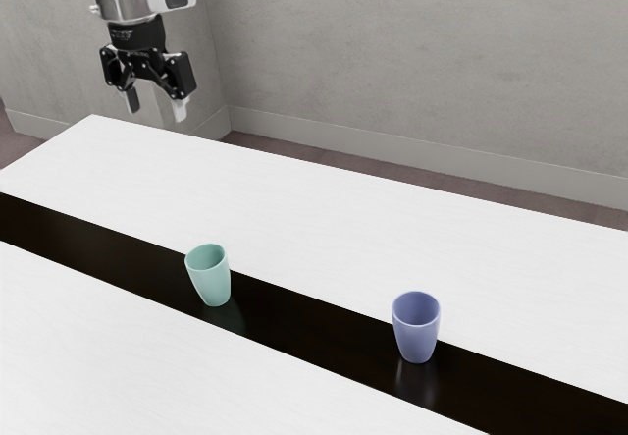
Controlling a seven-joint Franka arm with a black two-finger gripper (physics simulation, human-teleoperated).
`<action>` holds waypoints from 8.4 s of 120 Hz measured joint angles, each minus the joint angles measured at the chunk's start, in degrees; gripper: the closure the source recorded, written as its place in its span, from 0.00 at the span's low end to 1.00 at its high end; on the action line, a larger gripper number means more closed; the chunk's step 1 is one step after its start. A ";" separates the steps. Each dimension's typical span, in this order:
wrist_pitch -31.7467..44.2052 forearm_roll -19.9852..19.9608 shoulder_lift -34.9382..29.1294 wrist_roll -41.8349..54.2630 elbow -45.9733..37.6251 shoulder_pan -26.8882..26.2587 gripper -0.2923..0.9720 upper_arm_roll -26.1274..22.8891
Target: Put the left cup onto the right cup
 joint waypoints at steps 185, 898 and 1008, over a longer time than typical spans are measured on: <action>15.54 0.00 4.06 1.09 -14.50 -0.03 0.25 0.35; 30.64 -1.80 4.67 0.75 -24.12 -9.82 0.85 0.41; 28.03 -1.76 4.35 1.05 -20.80 -22.10 0.85 0.43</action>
